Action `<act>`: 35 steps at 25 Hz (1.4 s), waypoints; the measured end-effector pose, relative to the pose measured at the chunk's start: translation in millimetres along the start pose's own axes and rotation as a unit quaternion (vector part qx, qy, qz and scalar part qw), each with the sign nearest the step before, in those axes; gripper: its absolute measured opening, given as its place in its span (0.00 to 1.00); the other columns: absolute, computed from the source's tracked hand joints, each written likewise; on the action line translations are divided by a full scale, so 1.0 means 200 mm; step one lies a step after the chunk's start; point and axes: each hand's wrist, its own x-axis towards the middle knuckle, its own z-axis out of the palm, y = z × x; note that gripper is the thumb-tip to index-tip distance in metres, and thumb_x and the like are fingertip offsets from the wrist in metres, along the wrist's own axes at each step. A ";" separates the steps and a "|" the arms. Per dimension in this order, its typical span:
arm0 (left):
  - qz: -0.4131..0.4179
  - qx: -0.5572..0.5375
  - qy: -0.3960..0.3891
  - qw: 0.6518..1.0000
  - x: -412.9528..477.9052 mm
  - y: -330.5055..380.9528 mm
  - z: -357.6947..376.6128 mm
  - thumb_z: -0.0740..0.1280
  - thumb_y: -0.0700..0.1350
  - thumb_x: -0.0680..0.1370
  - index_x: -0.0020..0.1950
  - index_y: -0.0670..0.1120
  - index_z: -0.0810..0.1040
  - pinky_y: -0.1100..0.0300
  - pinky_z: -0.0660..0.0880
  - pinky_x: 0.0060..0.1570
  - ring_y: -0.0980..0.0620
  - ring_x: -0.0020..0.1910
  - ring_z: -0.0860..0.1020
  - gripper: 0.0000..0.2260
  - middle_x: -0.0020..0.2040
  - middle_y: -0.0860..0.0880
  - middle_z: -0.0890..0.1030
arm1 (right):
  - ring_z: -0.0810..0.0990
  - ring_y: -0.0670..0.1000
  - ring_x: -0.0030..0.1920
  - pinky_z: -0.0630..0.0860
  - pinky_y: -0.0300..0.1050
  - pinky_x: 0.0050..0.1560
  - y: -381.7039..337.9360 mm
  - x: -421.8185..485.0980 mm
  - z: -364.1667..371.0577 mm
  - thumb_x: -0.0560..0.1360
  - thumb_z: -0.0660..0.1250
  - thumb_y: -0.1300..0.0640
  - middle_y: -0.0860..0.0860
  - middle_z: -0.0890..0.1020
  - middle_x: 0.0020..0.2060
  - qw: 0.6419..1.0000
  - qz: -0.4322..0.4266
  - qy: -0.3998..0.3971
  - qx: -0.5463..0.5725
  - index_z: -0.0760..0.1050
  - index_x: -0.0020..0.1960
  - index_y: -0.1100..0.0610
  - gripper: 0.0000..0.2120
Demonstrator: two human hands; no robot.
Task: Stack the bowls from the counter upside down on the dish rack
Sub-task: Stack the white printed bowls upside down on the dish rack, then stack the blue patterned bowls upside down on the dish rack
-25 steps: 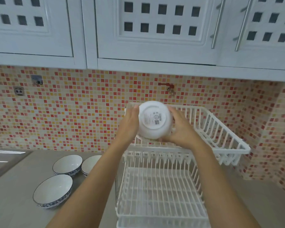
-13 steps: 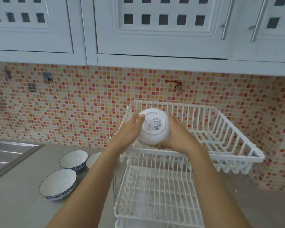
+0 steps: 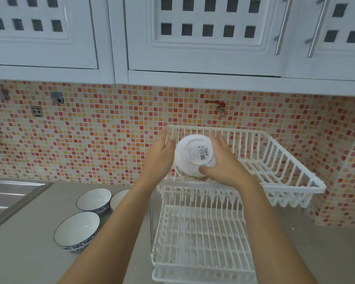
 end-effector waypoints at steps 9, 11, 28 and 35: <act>-0.034 0.092 0.035 0.995 -0.15 -0.21 -0.70 0.50 0.51 0.83 0.80 0.47 0.52 0.59 0.59 0.70 0.59 0.70 0.68 0.25 0.70 0.52 0.72 | 0.52 0.47 0.77 0.53 0.49 0.77 -0.64 -0.01 0.46 0.80 0.55 0.43 0.48 0.55 0.78 0.984 -0.088 0.116 0.099 0.55 0.77 0.54 0.30; -0.060 0.123 0.038 0.990 -0.17 -0.34 -0.84 0.50 0.50 0.83 0.80 0.46 0.52 0.56 0.57 0.72 0.53 0.75 0.63 0.25 0.77 0.49 0.63 | 0.53 0.49 0.77 0.54 0.50 0.76 -0.76 0.02 0.62 0.80 0.53 0.42 0.49 0.55 0.78 0.985 -0.093 0.118 0.084 0.53 0.77 0.54 0.30; -0.379 0.278 -0.037 0.882 -0.23 -1.88 -1.10 0.55 0.48 0.82 0.69 0.35 0.63 0.49 0.67 0.63 0.37 0.67 0.70 0.21 0.69 0.36 0.68 | 0.56 0.61 0.75 0.55 0.54 0.73 -0.61 0.33 2.19 0.79 0.55 0.42 0.62 0.60 0.74 0.968 -0.007 -0.174 -0.180 0.54 0.75 0.63 0.34; -0.457 0.316 -0.054 0.830 -0.03 -2.18 -1.00 0.54 0.49 0.82 0.79 0.42 0.44 0.48 0.67 0.65 0.37 0.69 0.69 0.30 0.73 0.41 0.64 | 0.71 0.58 0.68 0.71 0.51 0.62 -0.46 0.57 2.50 0.80 0.59 0.51 0.60 0.67 0.70 0.941 0.084 -0.279 -0.174 0.47 0.76 0.64 0.33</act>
